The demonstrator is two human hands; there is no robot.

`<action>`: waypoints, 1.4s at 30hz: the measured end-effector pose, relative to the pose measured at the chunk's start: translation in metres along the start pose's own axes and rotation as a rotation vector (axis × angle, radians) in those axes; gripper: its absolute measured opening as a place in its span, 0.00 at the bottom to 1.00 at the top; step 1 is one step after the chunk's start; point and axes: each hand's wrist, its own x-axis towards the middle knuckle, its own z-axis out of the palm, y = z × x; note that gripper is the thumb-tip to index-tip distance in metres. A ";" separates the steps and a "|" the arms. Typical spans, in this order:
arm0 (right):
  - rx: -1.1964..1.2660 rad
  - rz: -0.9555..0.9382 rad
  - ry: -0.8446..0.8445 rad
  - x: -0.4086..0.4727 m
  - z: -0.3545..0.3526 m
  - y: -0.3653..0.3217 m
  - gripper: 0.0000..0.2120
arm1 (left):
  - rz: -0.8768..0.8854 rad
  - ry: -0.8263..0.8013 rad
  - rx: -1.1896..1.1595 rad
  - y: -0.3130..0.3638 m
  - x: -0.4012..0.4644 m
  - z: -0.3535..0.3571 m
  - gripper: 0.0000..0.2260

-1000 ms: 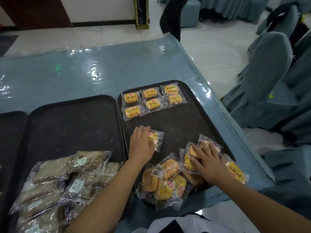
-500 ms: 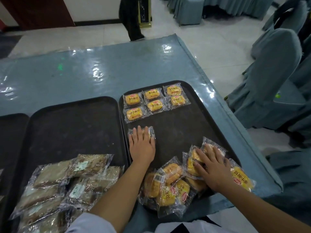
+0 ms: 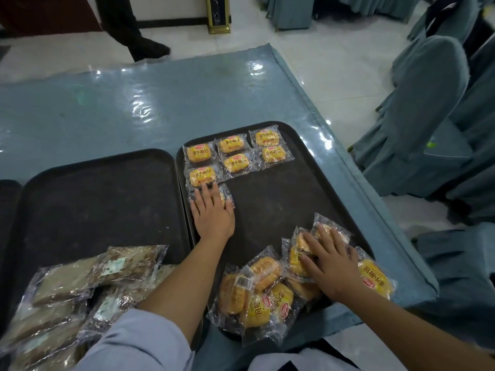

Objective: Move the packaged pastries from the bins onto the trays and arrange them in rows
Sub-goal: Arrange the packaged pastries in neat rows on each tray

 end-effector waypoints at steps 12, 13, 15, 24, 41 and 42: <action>0.055 -0.013 0.030 0.000 -0.013 0.004 0.33 | 0.105 -0.020 -0.214 0.011 -0.031 -0.038 0.29; 0.113 -0.003 0.066 -0.001 -0.016 0.006 0.33 | 0.123 -0.038 -0.260 0.012 -0.044 -0.043 0.29; 0.200 0.032 0.138 0.000 -0.023 0.012 0.30 | 0.162 -0.087 -0.326 0.011 -0.073 -0.049 0.29; 0.100 0.094 -0.035 0.021 -0.045 0.021 0.30 | 0.174 -0.377 -0.389 -0.009 -0.173 -0.036 0.29; 1.397 0.068 -0.237 -0.044 -0.087 -0.042 0.12 | 0.049 -0.385 -1.099 -0.016 -0.183 -0.109 0.20; 1.426 0.068 -0.247 -0.049 -0.083 -0.047 0.12 | 0.049 -0.426 -1.153 -0.012 -0.183 -0.112 0.19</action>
